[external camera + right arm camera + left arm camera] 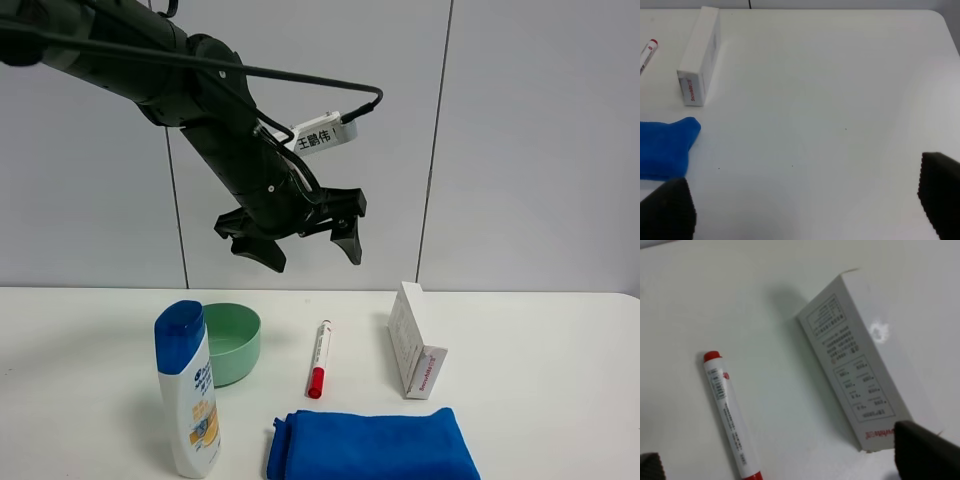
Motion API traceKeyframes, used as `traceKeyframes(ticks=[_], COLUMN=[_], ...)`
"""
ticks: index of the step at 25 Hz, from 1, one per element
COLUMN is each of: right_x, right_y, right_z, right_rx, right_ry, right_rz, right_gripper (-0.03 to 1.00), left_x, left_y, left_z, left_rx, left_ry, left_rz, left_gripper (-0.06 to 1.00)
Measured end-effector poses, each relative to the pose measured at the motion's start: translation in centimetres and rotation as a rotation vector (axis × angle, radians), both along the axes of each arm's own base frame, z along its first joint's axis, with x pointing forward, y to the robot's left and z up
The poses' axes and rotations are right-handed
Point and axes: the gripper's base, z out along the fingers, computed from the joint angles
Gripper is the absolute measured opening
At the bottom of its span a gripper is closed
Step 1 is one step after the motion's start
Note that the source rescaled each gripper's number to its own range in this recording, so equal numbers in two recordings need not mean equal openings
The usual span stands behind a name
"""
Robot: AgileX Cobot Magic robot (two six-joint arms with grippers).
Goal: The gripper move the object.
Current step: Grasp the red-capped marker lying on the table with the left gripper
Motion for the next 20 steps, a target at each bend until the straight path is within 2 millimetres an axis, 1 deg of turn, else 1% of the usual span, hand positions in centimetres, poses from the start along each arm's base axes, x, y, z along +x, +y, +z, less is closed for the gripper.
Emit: traceKeyframes(ticks=[5, 7, 9, 14, 20], right_x=[0.0, 0.0, 0.0, 0.0, 0.0], right_y=[0.0, 0.0, 0.0, 0.0, 0.0], right_z=[0.0, 0.0, 0.0, 0.0, 0.0], right_rx=[0.000, 0.000, 0.000, 0.000, 0.000], right_ry=[0.000, 0.000, 0.000, 0.000, 0.000], right_rz=[0.000, 0.000, 0.000, 0.000, 0.000], right_gripper=[1.00, 1.00, 1.00, 1.00, 1.00], left_x=[1.3, 1.9, 2.4, 3.9, 5.2], left_y=[-0.1, 0.0, -0.2, -1.1, -2.1], left_z=[-2.2, -2.7, -2.9, -2.7, -4.4], left_rx=[0.024, 0.029, 0.037, 0.045, 0.093], left_ry=[0.089, 0.123, 0.138, 0.146, 0.202], left_rz=[0.008, 0.011, 0.001, -0.040, -0.108], left_gripper=[0.90, 0.90, 0.90, 0.90, 0.90])
